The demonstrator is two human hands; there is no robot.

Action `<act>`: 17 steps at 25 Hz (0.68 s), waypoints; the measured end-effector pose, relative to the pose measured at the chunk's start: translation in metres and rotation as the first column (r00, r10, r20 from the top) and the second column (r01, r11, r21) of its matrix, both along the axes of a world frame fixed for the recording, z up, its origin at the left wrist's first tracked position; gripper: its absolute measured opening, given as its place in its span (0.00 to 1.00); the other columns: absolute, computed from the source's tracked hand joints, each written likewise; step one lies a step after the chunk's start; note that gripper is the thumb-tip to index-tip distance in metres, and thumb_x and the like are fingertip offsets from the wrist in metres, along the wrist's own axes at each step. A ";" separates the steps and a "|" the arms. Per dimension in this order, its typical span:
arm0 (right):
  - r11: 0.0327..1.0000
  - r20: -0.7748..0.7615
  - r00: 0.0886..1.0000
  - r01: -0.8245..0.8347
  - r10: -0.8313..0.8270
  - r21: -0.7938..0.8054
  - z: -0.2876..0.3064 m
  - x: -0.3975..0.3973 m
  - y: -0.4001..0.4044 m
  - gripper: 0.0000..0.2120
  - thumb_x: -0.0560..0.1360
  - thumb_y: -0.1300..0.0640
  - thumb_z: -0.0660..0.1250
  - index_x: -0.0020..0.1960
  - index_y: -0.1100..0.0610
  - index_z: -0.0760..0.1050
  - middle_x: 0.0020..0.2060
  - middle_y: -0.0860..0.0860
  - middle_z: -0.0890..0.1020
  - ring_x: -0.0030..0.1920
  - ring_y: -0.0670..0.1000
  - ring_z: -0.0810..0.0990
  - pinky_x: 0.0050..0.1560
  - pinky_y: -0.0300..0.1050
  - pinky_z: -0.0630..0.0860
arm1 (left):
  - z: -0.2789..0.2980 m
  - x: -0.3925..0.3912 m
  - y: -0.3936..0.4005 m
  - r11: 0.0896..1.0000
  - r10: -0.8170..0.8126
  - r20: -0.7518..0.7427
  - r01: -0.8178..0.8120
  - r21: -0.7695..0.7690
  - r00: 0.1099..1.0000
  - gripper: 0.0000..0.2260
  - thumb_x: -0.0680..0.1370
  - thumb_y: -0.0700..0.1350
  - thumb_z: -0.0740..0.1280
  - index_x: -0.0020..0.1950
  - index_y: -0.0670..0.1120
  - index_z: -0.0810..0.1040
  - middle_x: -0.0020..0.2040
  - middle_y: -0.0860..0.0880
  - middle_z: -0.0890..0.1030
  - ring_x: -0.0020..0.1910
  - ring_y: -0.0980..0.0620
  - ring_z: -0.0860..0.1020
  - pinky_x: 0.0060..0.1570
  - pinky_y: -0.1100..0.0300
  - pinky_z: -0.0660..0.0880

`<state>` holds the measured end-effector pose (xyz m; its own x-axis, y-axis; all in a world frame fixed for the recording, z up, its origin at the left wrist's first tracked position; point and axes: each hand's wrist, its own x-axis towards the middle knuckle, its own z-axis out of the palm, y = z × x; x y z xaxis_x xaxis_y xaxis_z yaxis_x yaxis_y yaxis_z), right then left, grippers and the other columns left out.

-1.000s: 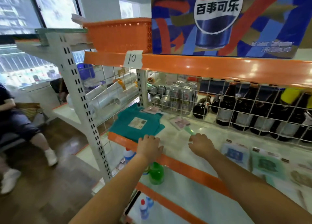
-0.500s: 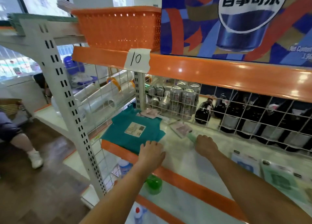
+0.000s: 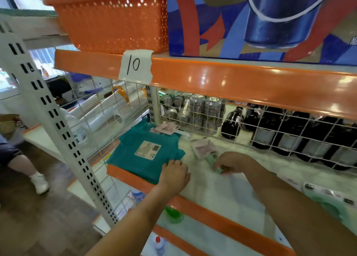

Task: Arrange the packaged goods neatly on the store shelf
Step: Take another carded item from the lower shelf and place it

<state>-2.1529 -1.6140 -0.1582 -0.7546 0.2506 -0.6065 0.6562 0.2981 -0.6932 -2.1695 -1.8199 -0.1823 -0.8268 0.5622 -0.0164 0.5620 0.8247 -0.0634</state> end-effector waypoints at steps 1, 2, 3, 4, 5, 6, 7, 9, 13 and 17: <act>0.993 -0.016 0.998 0.051 -0.053 -0.104 0.000 0.006 -0.003 0.05 0.74 0.67 0.68 0.41 0.63 0.73 0.34 0.55 0.74 0.33 0.50 0.75 0.28 0.38 0.76 | 0.000 0.000 0.000 1.000 -0.021 -0.009 0.021 -0.008 1.000 0.17 0.81 0.53 0.53 0.62 0.45 0.73 0.62 0.45 0.73 0.63 0.45 0.69 0.60 0.49 0.67; 0.975 -0.027 0.994 0.099 -0.107 -0.201 0.000 0.012 -0.007 0.05 0.74 0.67 0.67 0.41 0.62 0.73 0.35 0.55 0.75 0.33 0.49 0.75 0.26 0.37 0.76 | 0.001 0.000 0.000 0.999 -0.046 -0.018 0.046 -0.022 0.999 0.17 0.81 0.52 0.53 0.63 0.45 0.73 0.62 0.45 0.73 0.63 0.45 0.69 0.61 0.49 0.67; 0.950 -0.027 0.988 0.140 -0.153 -0.280 -0.002 0.015 -0.011 0.05 0.75 0.67 0.67 0.41 0.63 0.73 0.36 0.55 0.76 0.35 0.49 0.76 0.25 0.36 0.76 | 0.002 0.000 -0.001 0.997 -0.064 -0.022 0.063 -0.051 0.998 0.17 0.81 0.51 0.53 0.64 0.45 0.73 0.63 0.45 0.73 0.64 0.45 0.69 0.62 0.49 0.66; 0.923 -0.026 0.980 0.175 -0.195 -0.343 -0.003 0.021 -0.016 0.04 0.76 0.67 0.66 0.42 0.63 0.73 0.37 0.56 0.76 0.36 0.49 0.76 0.26 0.36 0.77 | 0.003 0.000 -0.002 0.993 -0.088 -0.023 0.086 -0.076 0.996 0.17 0.81 0.51 0.53 0.64 0.45 0.72 0.63 0.45 0.72 0.64 0.45 0.68 0.63 0.49 0.65; 0.903 -0.038 0.973 0.197 -0.228 -0.382 -0.005 0.028 -0.021 0.03 0.76 0.68 0.65 0.43 0.64 0.73 0.38 0.56 0.77 0.38 0.49 0.77 0.27 0.36 0.78 | 0.005 0.000 -0.005 0.989 -0.118 -0.027 0.115 -0.092 0.993 0.17 0.81 0.50 0.53 0.65 0.45 0.71 0.64 0.45 0.72 0.64 0.45 0.68 0.64 0.49 0.64; 0.890 -0.059 0.967 0.202 -0.247 -0.409 -0.006 0.035 -0.027 0.02 0.76 0.67 0.65 0.44 0.64 0.74 0.40 0.56 0.78 0.39 0.49 0.78 0.29 0.36 0.79 | 0.006 -0.001 -0.008 0.986 -0.137 -0.023 0.134 -0.099 0.990 0.16 0.81 0.50 0.53 0.65 0.45 0.71 0.64 0.45 0.72 0.64 0.45 0.68 0.64 0.49 0.64; 0.881 -0.087 0.960 0.205 -0.266 -0.427 -0.007 0.043 -0.032 0.01 0.76 0.68 0.65 0.45 0.64 0.74 0.41 0.56 0.78 0.39 0.49 0.78 0.31 0.37 0.79 | 0.007 -0.001 -0.012 0.985 -0.145 -0.013 0.143 -0.101 0.989 0.16 0.81 0.50 0.53 0.65 0.46 0.71 0.64 0.46 0.72 0.64 0.45 0.68 0.63 0.50 0.65; 0.852 -0.142 0.933 0.230 -0.330 -0.471 -0.005 0.061 -0.046 0.03 0.75 0.69 0.65 0.45 0.63 0.74 0.40 0.56 0.78 0.38 0.48 0.79 0.33 0.38 0.80 | 0.011 0.001 -0.023 0.984 -0.163 0.012 0.163 -0.070 0.987 0.17 0.81 0.51 0.54 0.65 0.47 0.71 0.65 0.46 0.72 0.65 0.46 0.69 0.63 0.51 0.65; 0.803 -0.239 0.849 0.301 -0.471 -0.514 -0.004 0.099 -0.083 0.07 0.75 0.71 0.64 0.43 0.61 0.71 0.40 0.57 0.77 0.39 0.51 0.76 0.29 0.39 0.80 | 0.019 0.011 -0.047 0.969 -0.232 0.144 0.215 0.123 0.962 0.17 0.81 0.52 0.56 0.67 0.48 0.71 0.65 0.46 0.73 0.64 0.44 0.70 0.62 0.52 0.69; 0.782 -0.305 0.758 0.403 -0.577 -0.476 -0.006 0.136 -0.119 0.10 0.74 0.71 0.66 0.41 0.58 0.70 0.37 0.56 0.77 0.37 0.51 0.77 0.25 0.37 0.76 | 0.013 0.026 -0.060 0.907 -0.316 0.258 0.211 0.364 0.913 0.16 0.80 0.51 0.59 0.65 0.47 0.74 0.63 0.45 0.77 0.61 0.44 0.74 0.60 0.55 0.72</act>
<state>-2.0169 -1.7334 -0.1644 -0.7820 0.4870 -0.3889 0.2616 -0.3100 -0.9141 -2.1438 -1.8797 -0.1691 -0.6306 0.7757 -0.0238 0.7092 0.5884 0.3883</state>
